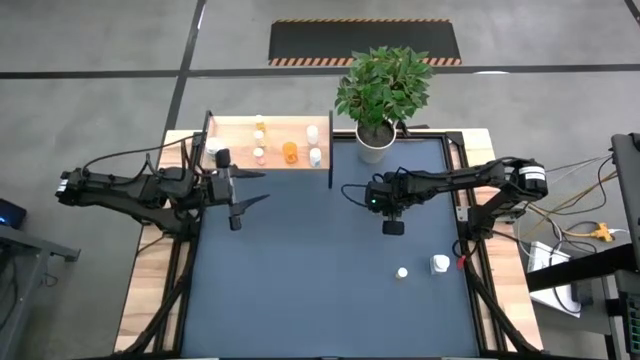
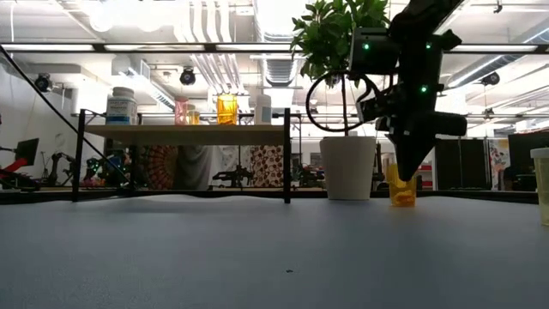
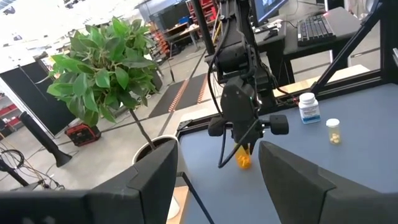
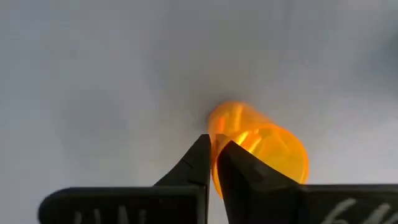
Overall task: Pick and place medicine bottles onto shelf by color
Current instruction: Put the orange pill bottle on the shelf
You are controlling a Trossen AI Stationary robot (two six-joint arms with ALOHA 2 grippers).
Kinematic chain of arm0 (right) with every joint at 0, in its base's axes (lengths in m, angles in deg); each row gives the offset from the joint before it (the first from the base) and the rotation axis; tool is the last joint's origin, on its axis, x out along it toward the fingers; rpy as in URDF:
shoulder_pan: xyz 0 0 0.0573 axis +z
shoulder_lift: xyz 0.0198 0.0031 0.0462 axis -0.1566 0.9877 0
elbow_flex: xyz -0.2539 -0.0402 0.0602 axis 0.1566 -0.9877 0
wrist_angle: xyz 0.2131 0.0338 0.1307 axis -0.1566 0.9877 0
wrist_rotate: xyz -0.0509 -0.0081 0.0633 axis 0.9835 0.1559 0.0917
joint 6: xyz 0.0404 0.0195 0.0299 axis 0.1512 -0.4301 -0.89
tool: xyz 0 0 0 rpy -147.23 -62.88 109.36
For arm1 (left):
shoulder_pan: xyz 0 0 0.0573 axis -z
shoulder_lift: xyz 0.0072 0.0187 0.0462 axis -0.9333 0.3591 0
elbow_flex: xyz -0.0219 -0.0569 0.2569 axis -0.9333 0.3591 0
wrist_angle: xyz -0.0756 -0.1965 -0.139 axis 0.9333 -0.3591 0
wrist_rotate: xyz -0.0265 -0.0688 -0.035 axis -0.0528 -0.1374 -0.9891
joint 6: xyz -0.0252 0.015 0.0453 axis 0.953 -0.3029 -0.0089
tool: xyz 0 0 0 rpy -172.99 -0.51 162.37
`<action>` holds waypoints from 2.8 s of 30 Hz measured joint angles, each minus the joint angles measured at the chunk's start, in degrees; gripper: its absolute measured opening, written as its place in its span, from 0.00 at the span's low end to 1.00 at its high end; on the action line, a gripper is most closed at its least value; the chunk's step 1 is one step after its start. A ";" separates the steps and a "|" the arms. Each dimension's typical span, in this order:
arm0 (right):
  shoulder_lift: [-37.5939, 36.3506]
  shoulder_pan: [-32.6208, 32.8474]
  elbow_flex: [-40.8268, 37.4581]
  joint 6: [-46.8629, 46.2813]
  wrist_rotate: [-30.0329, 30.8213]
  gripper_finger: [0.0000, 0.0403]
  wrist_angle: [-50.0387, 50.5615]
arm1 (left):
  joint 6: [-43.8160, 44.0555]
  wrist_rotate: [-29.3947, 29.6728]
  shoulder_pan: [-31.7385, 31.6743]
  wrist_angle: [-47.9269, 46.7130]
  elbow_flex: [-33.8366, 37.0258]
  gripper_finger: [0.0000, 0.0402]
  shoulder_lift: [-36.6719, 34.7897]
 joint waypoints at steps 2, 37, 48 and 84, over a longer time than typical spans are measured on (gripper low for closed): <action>-0.25 0.00 0.42 0.00 -0.04 0.03 0.35 | 0.03 0.00 0.00 0.01 0.00 0.52 0.11; 16.32 6.35 61.78 14.11 -1.13 0.02 7.95 | 0.95 1.49 -0.02 18.34 18.60 0.52 -1.11; 27.70 -2.00 80.17 16.03 2.32 0.02 4.48 | 0.09 1.99 -0.02 19.24 19.82 0.52 -2.38; 36.80 -13.79 79.60 15.01 1.36 0.02 -4.80 | -0.08 2.13 -0.02 20.14 19.87 0.52 -2.21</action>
